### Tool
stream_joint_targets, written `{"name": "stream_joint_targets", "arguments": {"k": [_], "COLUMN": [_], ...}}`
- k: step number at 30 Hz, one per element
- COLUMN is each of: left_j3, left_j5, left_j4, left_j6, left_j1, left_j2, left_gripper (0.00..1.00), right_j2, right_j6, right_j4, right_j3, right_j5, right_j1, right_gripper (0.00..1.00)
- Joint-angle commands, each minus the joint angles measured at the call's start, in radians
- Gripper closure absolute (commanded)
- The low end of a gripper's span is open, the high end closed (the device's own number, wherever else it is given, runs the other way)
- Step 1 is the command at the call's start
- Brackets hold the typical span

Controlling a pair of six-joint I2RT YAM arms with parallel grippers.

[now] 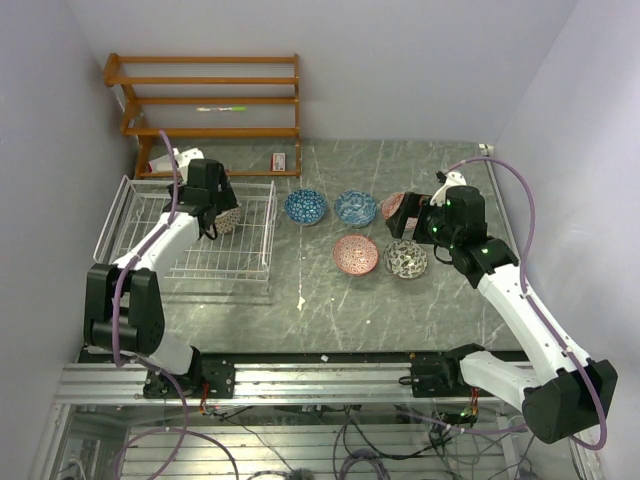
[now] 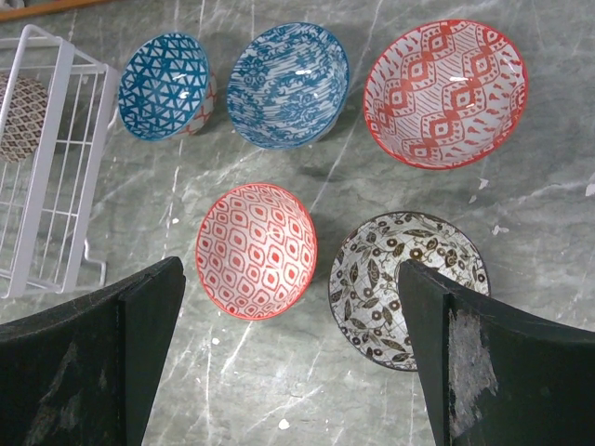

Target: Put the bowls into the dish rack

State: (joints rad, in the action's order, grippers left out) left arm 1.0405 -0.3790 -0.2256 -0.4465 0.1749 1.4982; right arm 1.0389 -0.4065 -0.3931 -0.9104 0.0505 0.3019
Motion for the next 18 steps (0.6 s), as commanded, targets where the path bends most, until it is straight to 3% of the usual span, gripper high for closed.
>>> {"name": "stream_joint_targets", "arguments": {"k": [1, 12, 18], "left_j3": [0.030, 0.029, 0.037], "left_j5": [-0.065, -0.018, -0.060], "left_j4": [0.061, 0.129, 0.116], "left_j6": [0.028, 0.050, 0.052], "left_j1": [0.006, 0.006, 0.005], "left_j2": [0.034, 0.102, 0.109], "left_gripper": [0.03, 0.04, 0.11], "right_j2": [0.003, 0.008, 0.013], "right_j6": [0.011, 0.002, -0.002], "right_j4": [0.022, 0.020, 0.023], "right_j3": [-0.005, -0.002, -0.001], "right_j5": [0.003, -0.012, -0.012], "right_j1": [-0.005, -0.006, -0.006], "right_gripper": [0.01, 0.01, 0.01]}}
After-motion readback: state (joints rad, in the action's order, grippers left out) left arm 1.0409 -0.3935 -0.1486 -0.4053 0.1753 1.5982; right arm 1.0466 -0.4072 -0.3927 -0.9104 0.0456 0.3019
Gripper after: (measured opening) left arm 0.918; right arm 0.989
